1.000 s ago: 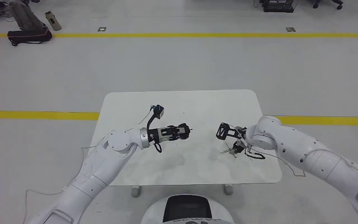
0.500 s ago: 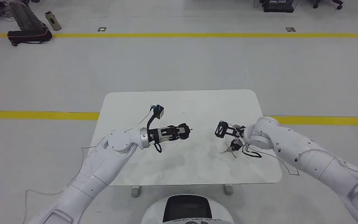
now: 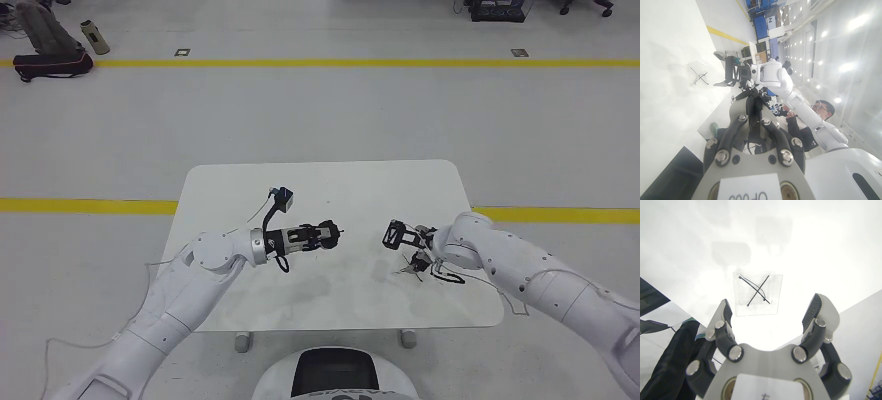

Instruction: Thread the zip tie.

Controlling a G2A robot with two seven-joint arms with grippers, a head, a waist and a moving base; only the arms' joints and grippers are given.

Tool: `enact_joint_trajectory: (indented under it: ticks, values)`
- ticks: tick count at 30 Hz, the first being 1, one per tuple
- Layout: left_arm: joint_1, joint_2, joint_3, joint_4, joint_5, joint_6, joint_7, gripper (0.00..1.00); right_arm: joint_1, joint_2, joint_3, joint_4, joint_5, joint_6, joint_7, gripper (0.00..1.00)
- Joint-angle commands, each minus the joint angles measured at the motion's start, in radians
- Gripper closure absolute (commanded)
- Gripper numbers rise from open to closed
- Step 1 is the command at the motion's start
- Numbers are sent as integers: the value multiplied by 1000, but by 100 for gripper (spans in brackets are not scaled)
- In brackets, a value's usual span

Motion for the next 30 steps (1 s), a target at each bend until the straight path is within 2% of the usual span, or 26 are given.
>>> enact_joint_trajectory:
  ticks: [1, 14, 15, 16, 17, 18, 23, 25, 30]
  values:
    - [0, 0, 0, 0, 0, 0, 0, 100, 0, 0, 0, 0, -1, 0, -1, 0]
    - [0, 0, 0, 0, 0, 0, 0, 100, -21, -17, 4, 14, -58, 0, -24, 0]
    - [0, 0, 0, 0, 0, 0, 0, 100, -21, -18, 3, 14, -57, 0, -25, 9]
    - [0, 0, 0, 0, 0, 0, 0, 100, -20, -20, 0, 14, -61, 0, -21, 24]
    - [0, 0, 0, 0, 0, 0, 0, 100, -19, -21, -1, 15, -61, 0, -20, 34]
    - [0, 0, 0, 0, 0, 0, 0, 100, -19, -21, -3, 16, -59, 0, -19, 52]
    - [0, 0, 0, 0, 0, 0, 0, 100, -11, -27, -17, 24, -56, 0, -18, 65]
    - [0, 0, 0, 0, 0, 0, 0, 100, -8, -29, -22, 28, -54, 0, -21, 76]
    - [0, 0, 0, 0, 0, 0, 0, 100, 6, -33, -43, 34, -55, 0, -24, 76]
